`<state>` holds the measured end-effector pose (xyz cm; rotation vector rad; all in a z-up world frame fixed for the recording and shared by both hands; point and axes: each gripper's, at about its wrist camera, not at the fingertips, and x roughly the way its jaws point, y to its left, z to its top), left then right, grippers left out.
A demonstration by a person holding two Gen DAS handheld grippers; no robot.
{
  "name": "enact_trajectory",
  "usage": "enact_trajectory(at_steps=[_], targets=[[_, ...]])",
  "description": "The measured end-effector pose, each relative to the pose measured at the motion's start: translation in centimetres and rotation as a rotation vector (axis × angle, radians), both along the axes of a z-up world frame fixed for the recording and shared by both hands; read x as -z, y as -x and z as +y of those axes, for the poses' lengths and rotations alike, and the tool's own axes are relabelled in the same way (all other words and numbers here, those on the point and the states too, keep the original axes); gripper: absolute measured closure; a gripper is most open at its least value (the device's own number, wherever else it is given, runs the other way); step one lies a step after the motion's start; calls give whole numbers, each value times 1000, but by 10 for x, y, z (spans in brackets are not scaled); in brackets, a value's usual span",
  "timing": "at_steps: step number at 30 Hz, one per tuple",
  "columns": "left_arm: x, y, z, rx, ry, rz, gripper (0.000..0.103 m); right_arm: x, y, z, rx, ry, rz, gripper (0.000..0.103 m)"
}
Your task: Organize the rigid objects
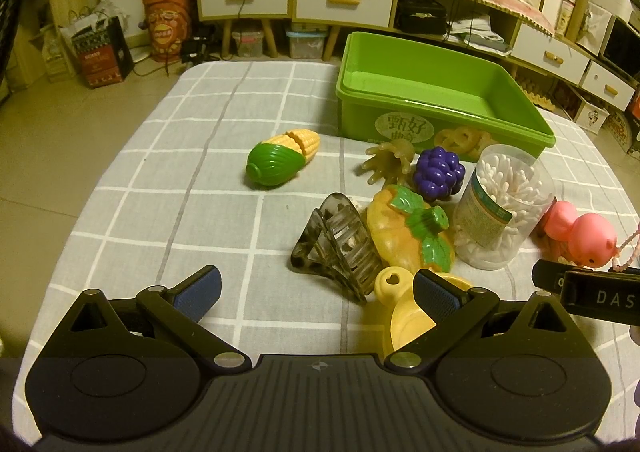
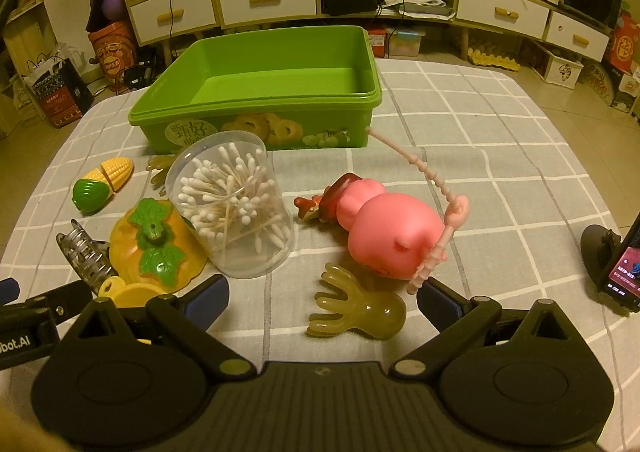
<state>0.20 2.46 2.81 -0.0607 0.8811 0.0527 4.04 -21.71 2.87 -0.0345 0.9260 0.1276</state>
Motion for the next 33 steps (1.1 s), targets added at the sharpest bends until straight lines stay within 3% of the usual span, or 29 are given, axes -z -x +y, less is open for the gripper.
enact_trajectory(at_steps=[15, 24, 33], targets=[[4, -5, 5, 4, 9, 13, 2, 1, -2, 1, -11, -3, 5, 23], [4, -6, 5, 20, 27, -30, 4, -2, -9, 5, -49, -47, -24, 23], [12, -15, 18, -8, 123, -44, 14, -2, -9, 12, -101, -126, 32, 24]])
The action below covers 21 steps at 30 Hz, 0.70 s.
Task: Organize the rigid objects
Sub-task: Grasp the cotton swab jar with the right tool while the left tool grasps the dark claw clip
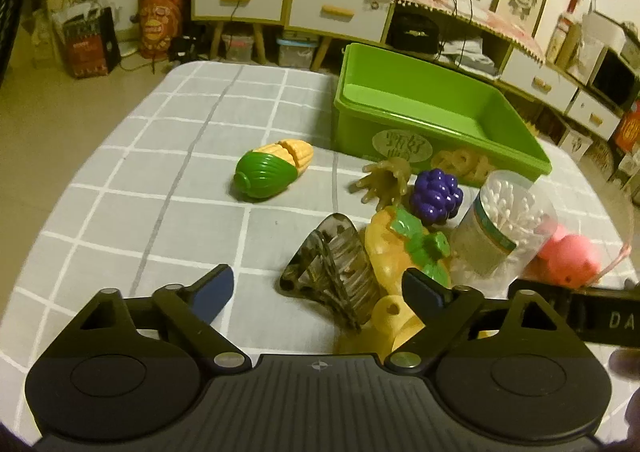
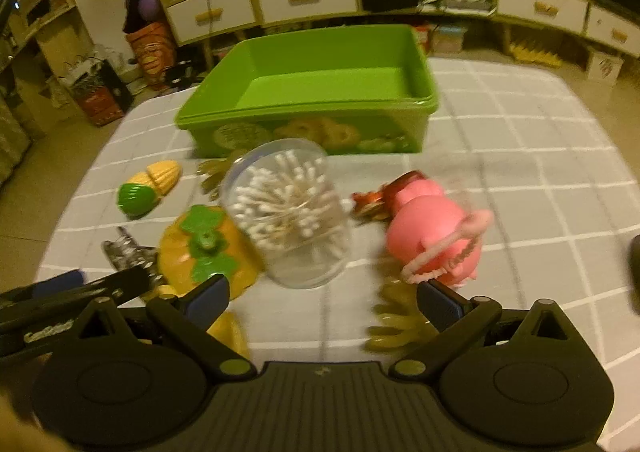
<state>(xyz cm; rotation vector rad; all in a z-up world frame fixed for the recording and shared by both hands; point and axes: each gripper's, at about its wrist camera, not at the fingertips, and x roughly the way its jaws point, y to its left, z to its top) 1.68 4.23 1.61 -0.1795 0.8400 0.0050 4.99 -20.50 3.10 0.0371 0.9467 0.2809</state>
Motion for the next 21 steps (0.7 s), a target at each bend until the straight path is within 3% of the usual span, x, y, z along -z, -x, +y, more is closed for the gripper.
enact_trajectory(at_steps=[6, 13, 21], targets=[[2, -2, -1, 11, 18, -17, 23, 0, -2, 6, -25, -26, -36, 27], [5, -4, -2, 26, 36, -16, 40, 3, -9, 18, -75, -49, -66, 45], [5, -6, 2, 26, 70, -28, 58, 3, -14, 26, -92, -40, -120, 46]])
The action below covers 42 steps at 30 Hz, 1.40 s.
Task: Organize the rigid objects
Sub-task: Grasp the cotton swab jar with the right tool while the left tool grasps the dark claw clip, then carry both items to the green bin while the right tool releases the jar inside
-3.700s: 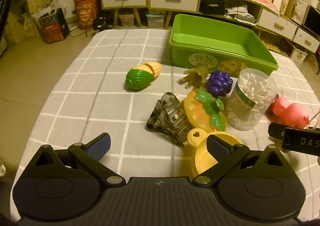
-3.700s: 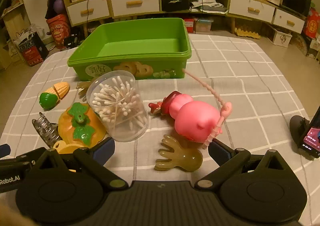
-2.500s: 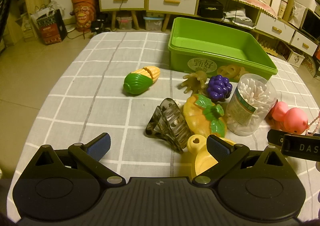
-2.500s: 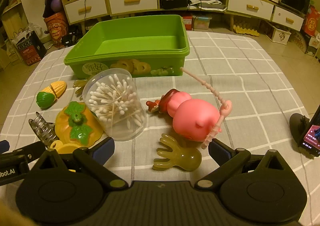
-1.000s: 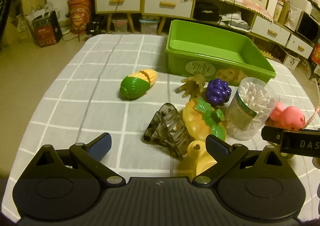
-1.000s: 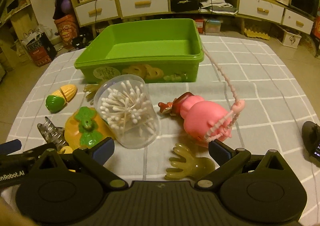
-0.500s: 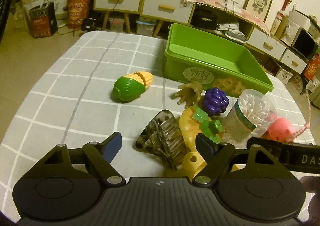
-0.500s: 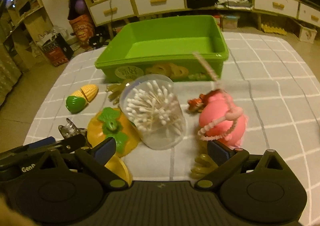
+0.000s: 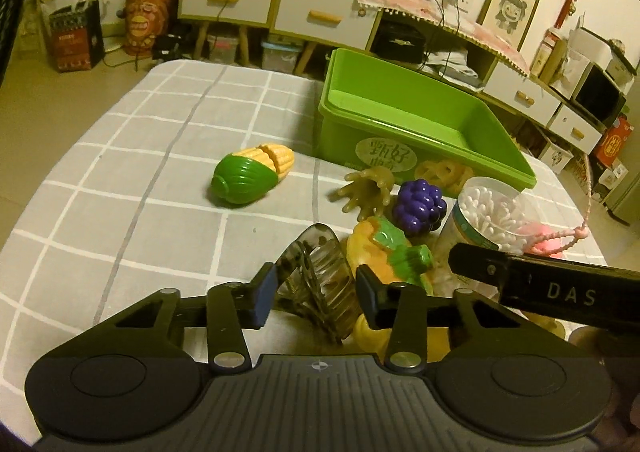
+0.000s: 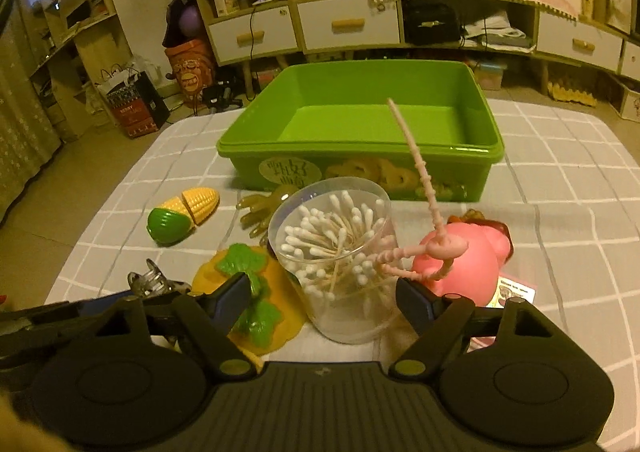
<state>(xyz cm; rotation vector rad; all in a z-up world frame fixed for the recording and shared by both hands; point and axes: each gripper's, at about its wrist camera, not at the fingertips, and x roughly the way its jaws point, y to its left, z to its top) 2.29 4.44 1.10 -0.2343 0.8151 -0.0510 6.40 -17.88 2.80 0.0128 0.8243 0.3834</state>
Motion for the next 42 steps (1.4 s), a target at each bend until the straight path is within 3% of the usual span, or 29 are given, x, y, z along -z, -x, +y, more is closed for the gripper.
enact_trajectory(at_steps=[8, 12, 20, 24, 28, 30, 32, 37, 42], targets=[[-4, 1, 0, 10, 28, -27, 80, -4, -6, -8, 19, -64, 14, 52], [-5, 1, 0, 11, 34, -38, 84, -7, -7, -10, 25, -66, -2, 51], [-3, -1, 1, 10, 34, -32, 84, -6, -6, 2, 0, 8, -65, 44], [1, -4, -1, 14, 24, -28, 77, -4, -2, 12, -17, 111, -147, 44], [6, -6, -3, 13, 25, -43, 77, -2, 2, 21, -38, 192, -237, 45], [7, -6, -4, 20, 19, -56, 80, -1, 4, 22, -46, 215, -271, 47], [6, -6, -5, 23, 16, -65, 83, -2, 4, 22, -53, 223, -284, 59], [1, -4, -6, 32, 24, -82, 90, -7, 0, 14, -38, 159, -243, 60], [-6, -4, -4, 24, 34, -103, 91, -21, -14, -12, -4, -77, -119, 60]])
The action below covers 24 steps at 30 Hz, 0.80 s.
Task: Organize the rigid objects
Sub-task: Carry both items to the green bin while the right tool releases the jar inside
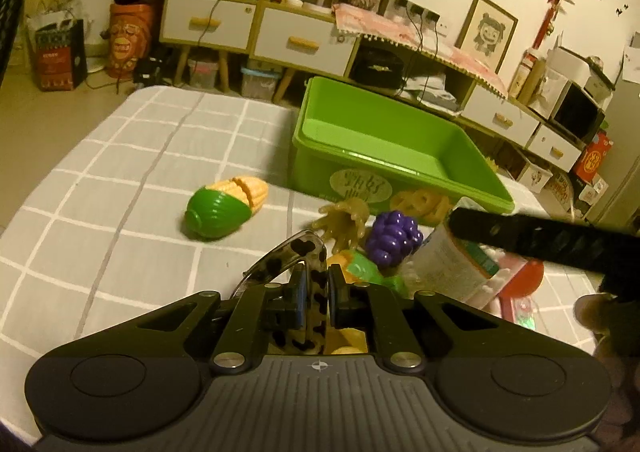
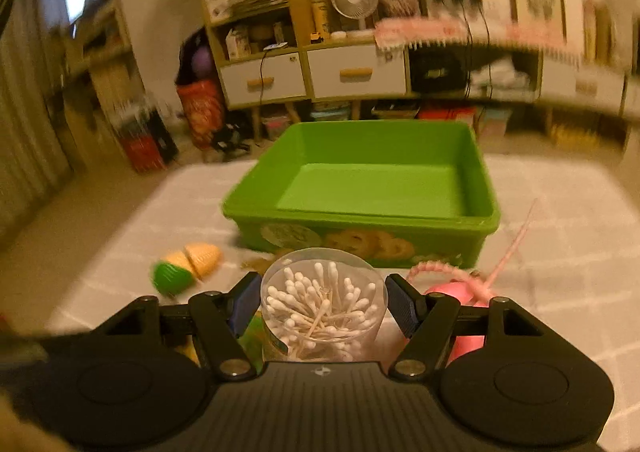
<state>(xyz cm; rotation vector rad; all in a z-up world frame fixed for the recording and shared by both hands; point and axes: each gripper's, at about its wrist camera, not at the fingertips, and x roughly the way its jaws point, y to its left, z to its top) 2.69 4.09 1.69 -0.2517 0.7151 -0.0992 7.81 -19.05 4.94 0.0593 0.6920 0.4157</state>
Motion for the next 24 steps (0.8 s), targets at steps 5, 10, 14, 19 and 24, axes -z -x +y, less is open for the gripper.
enact_trajectory(at_steps=[5, 10, 14, 19, 24], targets=[[-7, -1, 5, -11, 22, -20, 91, -11, -7, -18, 30, -114, 44, 60], [-16, -4, 4, -12, 24, -40, 91, -27, -11, -28, 47, -170, 28, 60], [-28, -12, -2, -4, 38, -60, 91, -41, -15, -32, 71, -175, -12, 60], [-53, -29, -16, 31, 26, -125, 91, -61, -25, -44, 119, -189, -61, 60], [-70, -57, -34, 75, -2, -192, 91, -78, -42, -52, 165, -169, -121, 60]])
